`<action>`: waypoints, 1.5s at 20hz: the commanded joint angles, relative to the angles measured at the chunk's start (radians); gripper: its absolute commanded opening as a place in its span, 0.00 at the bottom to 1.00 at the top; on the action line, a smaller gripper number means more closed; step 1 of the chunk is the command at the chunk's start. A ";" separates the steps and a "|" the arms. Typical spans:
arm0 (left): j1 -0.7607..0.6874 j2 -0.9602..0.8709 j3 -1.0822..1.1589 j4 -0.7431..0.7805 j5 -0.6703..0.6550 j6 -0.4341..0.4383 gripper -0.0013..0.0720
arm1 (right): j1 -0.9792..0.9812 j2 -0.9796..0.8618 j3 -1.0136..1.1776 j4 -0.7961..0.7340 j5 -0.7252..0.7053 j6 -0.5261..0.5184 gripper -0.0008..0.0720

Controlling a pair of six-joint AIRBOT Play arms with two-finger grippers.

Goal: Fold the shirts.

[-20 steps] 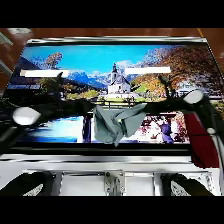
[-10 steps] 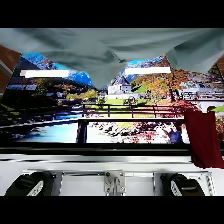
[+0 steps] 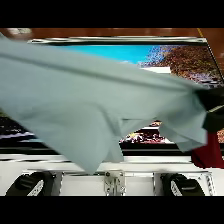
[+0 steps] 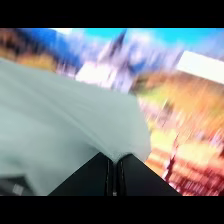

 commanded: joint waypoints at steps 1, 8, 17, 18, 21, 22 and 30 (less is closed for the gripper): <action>0.002 0.003 -0.160 0.126 -0.175 -0.060 0.06 | 0.000 -0.073 -0.183 0.032 0.159 0.027 0.10; 0.001 -0.109 -0.546 0.040 -0.024 -0.259 0.06 | 0.000 -0.384 -0.472 0.188 -0.389 0.032 0.10; -0.002 -0.497 -0.550 -0.074 0.472 -0.253 0.06 | 0.000 -0.705 -0.459 0.332 -0.861 0.037 0.11; -0.005 -0.562 -0.550 -0.113 0.497 -0.253 0.06 | 0.000 -0.736 -0.459 0.360 -0.886 0.046 0.11; -0.001 -0.711 -0.550 -0.248 0.512 -0.254 0.23 | -0.001 -0.768 -0.459 0.392 -0.921 0.061 0.64; 0.012 -0.736 -0.550 -0.303 0.504 -0.254 0.64 | -0.009 -0.753 -0.459 0.384 -0.899 0.055 0.89; 0.292 -0.731 -0.563 -0.258 -0.121 -0.071 0.78 | -0.336 -0.538 -0.460 -0.011 -0.306 0.048 0.90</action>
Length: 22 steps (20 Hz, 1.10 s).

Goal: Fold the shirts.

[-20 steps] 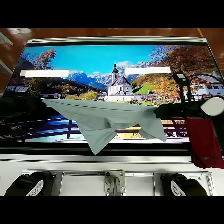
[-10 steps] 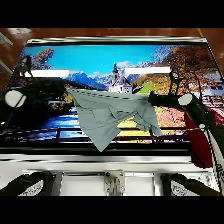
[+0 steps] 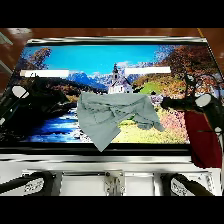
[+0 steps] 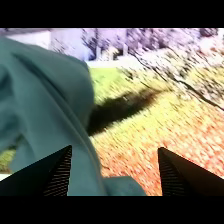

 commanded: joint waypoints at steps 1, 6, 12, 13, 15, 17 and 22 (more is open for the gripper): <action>0.073 -0.009 -0.048 0.001 -0.224 0.092 0.81 | -0.173 0.049 -0.003 -0.109 0.302 -0.007 0.90; -0.010 -0.044 -0.200 -0.084 -0.069 0.092 0.98 | -0.267 0.049 -0.009 0.022 0.362 -0.021 0.90; -0.095 -0.123 -0.219 -0.183 0.069 0.140 0.97 | -0.267 0.049 -0.009 0.048 0.386 -0.018 0.90; -0.107 -0.138 -0.219 -0.200 0.086 0.140 0.97 | -0.267 0.049 -0.009 0.048 0.389 -0.017 0.90; -0.126 -0.172 -0.219 -0.234 0.106 0.140 0.97 | -0.267 0.049 -0.009 0.048 0.395 0.001 0.90; -0.144 -0.205 -0.219 -0.263 0.110 0.142 0.93 | -0.267 0.049 -0.009 0.044 0.401 0.014 0.90; -0.159 -0.197 -0.204 -0.278 0.093 0.193 0.06 | -0.267 0.049 -0.120 0.035 0.394 0.023 0.94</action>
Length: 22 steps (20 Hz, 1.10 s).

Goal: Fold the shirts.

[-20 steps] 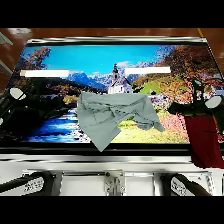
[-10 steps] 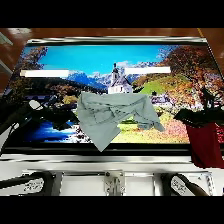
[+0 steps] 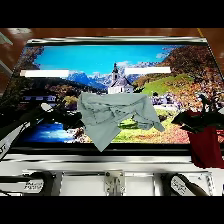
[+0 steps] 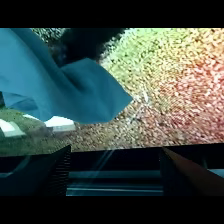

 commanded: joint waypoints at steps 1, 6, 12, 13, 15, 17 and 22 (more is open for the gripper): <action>-0.009 0.010 0.018 -0.027 -0.008 0.046 0.06 | 0.006 0.000 -0.077 0.035 -0.004 -0.088 0.93; -0.009 0.070 0.032 -0.027 -0.011 0.065 0.06 | 0.214 0.000 -0.106 -0.042 -0.148 -0.135 0.93; -0.009 0.085 0.033 -0.027 -0.032 0.065 0.06 | 0.358 -0.151 -0.106 -0.061 -0.268 -0.106 0.93; -0.009 0.087 0.032 -0.027 -0.037 0.066 0.06 | 0.369 -0.179 -0.106 -0.060 -0.300 -0.079 0.93; -0.009 0.105 0.033 -0.027 -0.037 0.124 0.06 | 0.378 -0.206 -0.105 -0.053 -0.363 0.002 0.49; 0.000 0.134 0.045 -0.026 -0.036 0.137 0.06 | 0.372 -0.197 -0.083 -0.062 -0.357 0.020 0.10; 0.033 0.307 0.223 -0.009 -0.056 0.231 0.06 | 0.372 0.005 0.076 -0.086 -0.216 0.015 0.10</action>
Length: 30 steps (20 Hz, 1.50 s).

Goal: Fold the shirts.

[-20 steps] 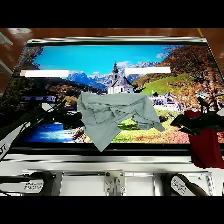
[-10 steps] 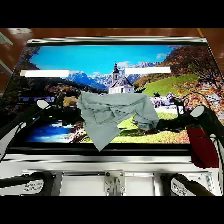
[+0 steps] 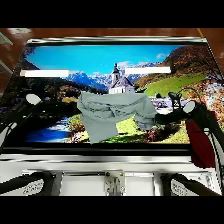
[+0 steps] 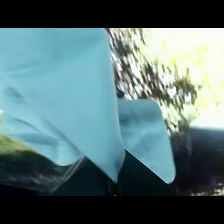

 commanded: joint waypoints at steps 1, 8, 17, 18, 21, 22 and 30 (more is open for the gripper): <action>0.018 0.145 0.155 0.021 -0.007 0.059 0.06 | 0.003 0.180 0.126 -0.010 0.064 0.013 0.10; 0.171 0.498 0.819 0.158 0.096 0.109 0.06 | 0.003 0.658 0.555 -0.304 -0.103 0.216 0.10; 0.353 0.642 1.002 0.406 -0.172 -0.018 0.06 | 0.003 0.735 0.700 -0.412 -0.026 0.269 0.10; 0.353 0.639 1.000 0.409 -0.248 -0.017 0.06 | 0.003 0.719 0.700 -0.428 0.003 0.269 0.10; 0.353 0.640 0.931 0.408 -0.431 -0.017 0.06 | 0.003 0.625 0.700 -0.428 0.085 0.269 0.10; 0.353 0.640 0.896 0.407 -0.473 -0.017 0.06 | 0.003 0.582 0.699 -0.418 0.132 0.269 0.10; 0.338 0.653 0.325 0.171 -0.503 0.009 0.06 | 0.003 0.060 0.536 -0.145 0.190 0.270 0.10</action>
